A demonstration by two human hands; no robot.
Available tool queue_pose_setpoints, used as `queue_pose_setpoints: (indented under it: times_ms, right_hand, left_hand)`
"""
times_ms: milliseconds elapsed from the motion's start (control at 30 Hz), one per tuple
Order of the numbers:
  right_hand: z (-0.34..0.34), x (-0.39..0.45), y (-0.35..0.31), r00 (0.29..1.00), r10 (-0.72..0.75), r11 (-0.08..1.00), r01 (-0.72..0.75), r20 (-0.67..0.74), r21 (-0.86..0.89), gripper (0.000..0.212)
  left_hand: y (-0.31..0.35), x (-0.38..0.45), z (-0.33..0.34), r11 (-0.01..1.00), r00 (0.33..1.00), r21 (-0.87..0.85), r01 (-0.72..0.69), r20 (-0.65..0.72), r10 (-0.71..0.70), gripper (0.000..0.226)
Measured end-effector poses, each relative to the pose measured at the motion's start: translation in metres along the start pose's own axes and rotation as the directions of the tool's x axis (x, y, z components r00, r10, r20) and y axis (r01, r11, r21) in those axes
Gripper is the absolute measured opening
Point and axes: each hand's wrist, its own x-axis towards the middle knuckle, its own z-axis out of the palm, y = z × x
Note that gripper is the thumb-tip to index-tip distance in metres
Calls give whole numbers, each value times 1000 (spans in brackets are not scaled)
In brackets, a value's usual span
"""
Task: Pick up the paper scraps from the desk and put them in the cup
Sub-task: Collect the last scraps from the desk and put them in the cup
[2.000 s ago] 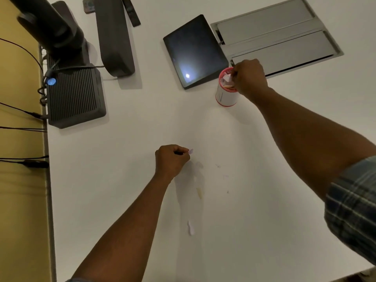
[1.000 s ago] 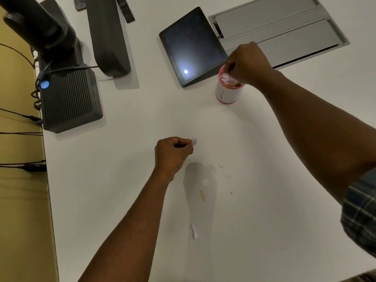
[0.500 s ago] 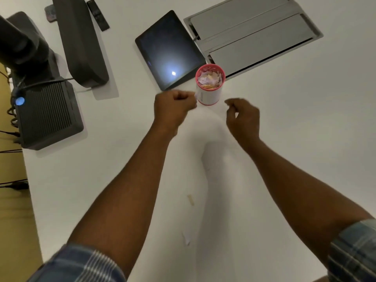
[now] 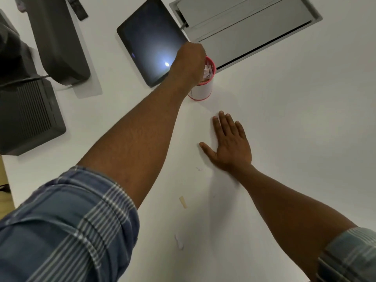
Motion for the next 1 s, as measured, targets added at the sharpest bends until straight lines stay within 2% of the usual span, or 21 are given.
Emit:
queue_pose_setpoints:
  times_ms: [67,200,367,533,633,733,800,900,1000]
  right_hand:
    - [0,1,1,1000,-4,1000,4,1,4,87]
    - [0,1,1,1000,-3,1000,2,20,15,86]
    - [-4,-1,2,999,-8,1000,7,31,22,78]
    - [-14,-2,4,997,-59,993,54,42,102,68]
    - [-24,-10,6,994,-105,963,101,5,249,52]
    - [-29,-28,-6,979,-202,925,177,40,337,44]
    - [-28,-47,-17,944,-318,908,276,89,316,44]
    - [-26,-77,-25,875,-465,871,426,131,246,40]
    - [-26,-104,-24,856,-492,864,457,159,212,39]
  left_hand:
    - [4,4,2,999,997,39,-19,71,16,49]
    - [10,2,3,996,987,82,-37,157,24,37]
    - [7,-13,-14,994,996,85,-71,55,66,36]
    - [-13,-75,-20,990,978,-138,-31,-207,2,32]
    - [-31,-133,-5,953,972,-302,-31,-232,-42,27]
    - [-50,-193,31,940,978,-341,3,-195,-74,25]
    - [-56,-233,59,948,993,-315,47,-87,-78,27]
    - [-56,-285,93,983,981,-171,60,194,-26,35]
    - [-53,-325,112,999,961,-17,-44,273,47,34]
